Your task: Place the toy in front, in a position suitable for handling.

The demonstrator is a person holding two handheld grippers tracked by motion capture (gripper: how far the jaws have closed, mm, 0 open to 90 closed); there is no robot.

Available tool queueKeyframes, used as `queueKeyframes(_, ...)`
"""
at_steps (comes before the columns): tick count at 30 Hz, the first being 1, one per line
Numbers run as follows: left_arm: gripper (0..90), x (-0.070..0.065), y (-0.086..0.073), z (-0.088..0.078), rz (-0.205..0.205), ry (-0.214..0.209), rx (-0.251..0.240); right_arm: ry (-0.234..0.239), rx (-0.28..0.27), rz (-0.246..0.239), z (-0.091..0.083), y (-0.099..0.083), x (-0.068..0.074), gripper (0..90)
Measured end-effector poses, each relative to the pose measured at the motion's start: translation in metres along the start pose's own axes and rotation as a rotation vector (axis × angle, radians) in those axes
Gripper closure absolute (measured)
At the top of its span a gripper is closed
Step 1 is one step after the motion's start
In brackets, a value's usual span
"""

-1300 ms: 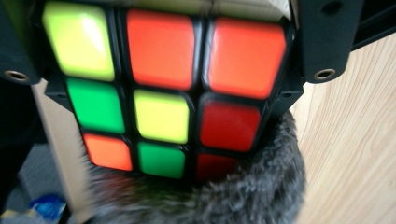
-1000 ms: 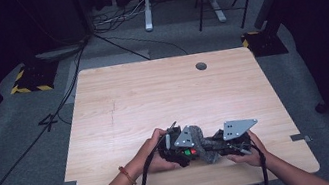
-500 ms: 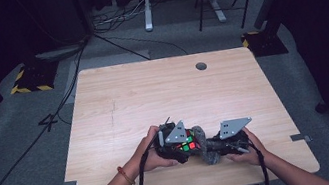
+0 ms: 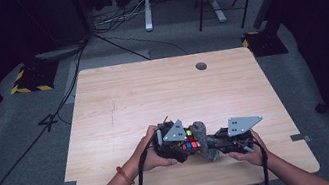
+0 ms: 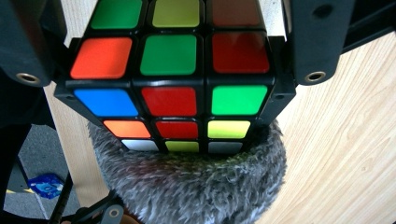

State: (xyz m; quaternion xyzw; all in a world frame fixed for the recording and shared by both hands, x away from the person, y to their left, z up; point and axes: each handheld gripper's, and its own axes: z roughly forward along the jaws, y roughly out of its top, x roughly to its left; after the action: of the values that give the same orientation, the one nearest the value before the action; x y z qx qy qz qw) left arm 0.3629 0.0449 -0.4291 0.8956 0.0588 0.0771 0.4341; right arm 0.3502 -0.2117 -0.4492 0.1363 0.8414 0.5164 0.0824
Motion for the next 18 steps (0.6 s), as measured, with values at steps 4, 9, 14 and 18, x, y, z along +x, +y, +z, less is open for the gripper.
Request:
queueKeyframes(4,32.8,0.000,-0.001,0.003,-0.010,-0.003,0.024,0.002,-0.008,-0.002,-0.001,0.001,0.000,77.0)
queueKeyframes(9,32.8,-0.002,-0.001,0.009,0.004,-0.005,0.071,-0.007,-0.030,-0.019,-0.004,0.006,0.001,77.0)
queueKeyframes(14,33.1,-0.006,0.000,0.015,0.048,0.016,0.106,-0.030,-0.018,-0.036,-0.004,0.010,0.002,77.1)
queueKeyframes(18,33.2,-0.005,0.001,0.009,0.046,0.019,0.071,-0.081,0.037,-0.044,-0.002,0.005,-0.002,77.0)
